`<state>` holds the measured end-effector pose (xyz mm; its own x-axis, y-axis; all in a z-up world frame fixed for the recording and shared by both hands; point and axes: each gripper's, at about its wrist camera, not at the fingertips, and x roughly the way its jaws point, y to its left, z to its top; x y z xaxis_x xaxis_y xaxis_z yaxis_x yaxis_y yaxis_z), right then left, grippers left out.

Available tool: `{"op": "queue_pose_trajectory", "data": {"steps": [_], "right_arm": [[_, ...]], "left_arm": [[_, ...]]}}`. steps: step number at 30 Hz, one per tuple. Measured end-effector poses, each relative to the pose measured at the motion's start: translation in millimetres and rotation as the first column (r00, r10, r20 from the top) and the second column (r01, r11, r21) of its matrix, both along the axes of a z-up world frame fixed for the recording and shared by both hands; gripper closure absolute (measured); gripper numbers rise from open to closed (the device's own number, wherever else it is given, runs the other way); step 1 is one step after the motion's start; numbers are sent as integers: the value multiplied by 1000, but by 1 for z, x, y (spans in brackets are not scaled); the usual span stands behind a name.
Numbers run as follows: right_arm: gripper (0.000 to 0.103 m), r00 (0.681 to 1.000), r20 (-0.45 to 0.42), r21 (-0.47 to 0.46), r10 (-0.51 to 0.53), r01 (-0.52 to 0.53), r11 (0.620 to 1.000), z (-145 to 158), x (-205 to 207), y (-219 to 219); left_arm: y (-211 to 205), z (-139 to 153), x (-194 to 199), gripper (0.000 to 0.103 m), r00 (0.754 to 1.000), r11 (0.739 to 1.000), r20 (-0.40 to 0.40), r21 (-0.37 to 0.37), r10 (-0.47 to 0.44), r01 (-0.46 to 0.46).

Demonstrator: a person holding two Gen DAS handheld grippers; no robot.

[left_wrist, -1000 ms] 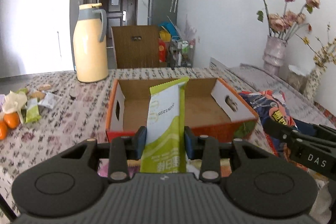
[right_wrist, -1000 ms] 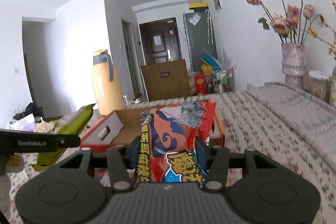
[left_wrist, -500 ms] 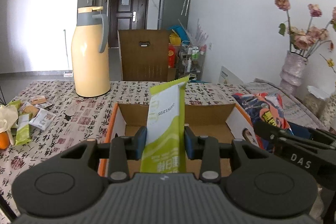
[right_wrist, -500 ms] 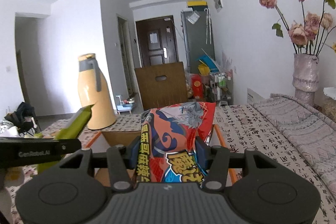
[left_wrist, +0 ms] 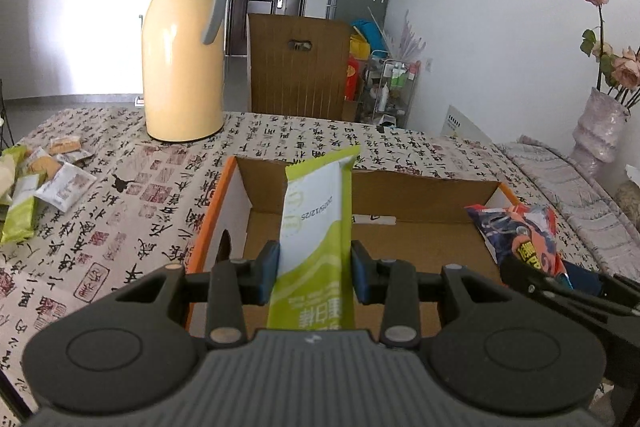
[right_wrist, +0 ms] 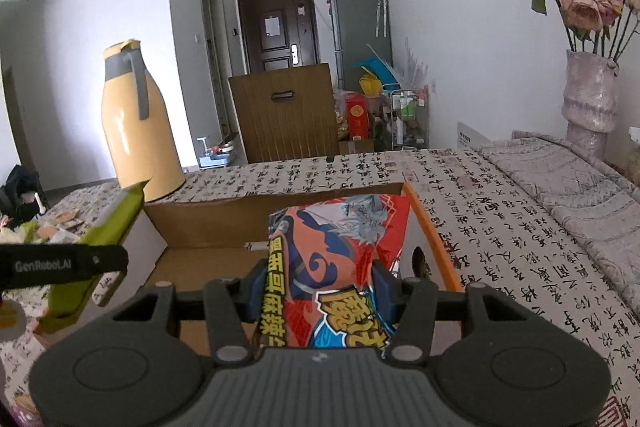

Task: Organize snacks
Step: 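Lift both packets into the cardboard box and open both tools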

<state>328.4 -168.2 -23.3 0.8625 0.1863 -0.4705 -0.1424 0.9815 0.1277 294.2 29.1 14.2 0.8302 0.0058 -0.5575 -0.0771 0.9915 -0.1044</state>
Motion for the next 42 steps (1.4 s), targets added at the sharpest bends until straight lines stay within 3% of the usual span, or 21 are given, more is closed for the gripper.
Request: {"op": "queue_pose_trajectory", "data": {"steps": [7, 10, 12, 14, 15, 19, 31, 42], "right_arm": [[50, 1000, -4, -8, 7, -7, 1000, -4, 0, 1], [46, 1000, 7, -1, -14, 14, 1000, -3, -2, -2], [35, 1000, 12, 9, -18, 18, 1000, -2, -4, -5], [18, 999, 21, 11, -27, 26, 1000, -1, -6, -6], [16, 999, 25, 14, -28, 27, 1000, -1, -7, -7], [0, 999, 27, 30, -38, 37, 999, 0, -9, -10], [0, 998, 42, 26, -43, 42, 999, 13, -12, -11], [0, 992, 116, 12, -39, 38, 999, 46, -49, -12]], "left_arm": [[-2, -3, -2, 65, 1000, 1000, -8, -6, -10, 10], [-4, 2, -8, 48, 1000, 1000, 15, 1, -5, 5], [-5, 5, -12, 17, 999, 1000, 34, 12, 12, -12], [-6, 7, -15, 6, 998, 999, 56, 26, 32, -34], [-5, 9, -15, 0, 997, 999, 60, 22, 37, -39], [-1, 10, -15, 0, 997, 998, 61, 8, 56, -57], [-4, 24, -24, 0, 995, 998, 78, 13, 64, -65], [-9, 55, -62, 0, 989, 997, 138, 31, 59, -64]]}}
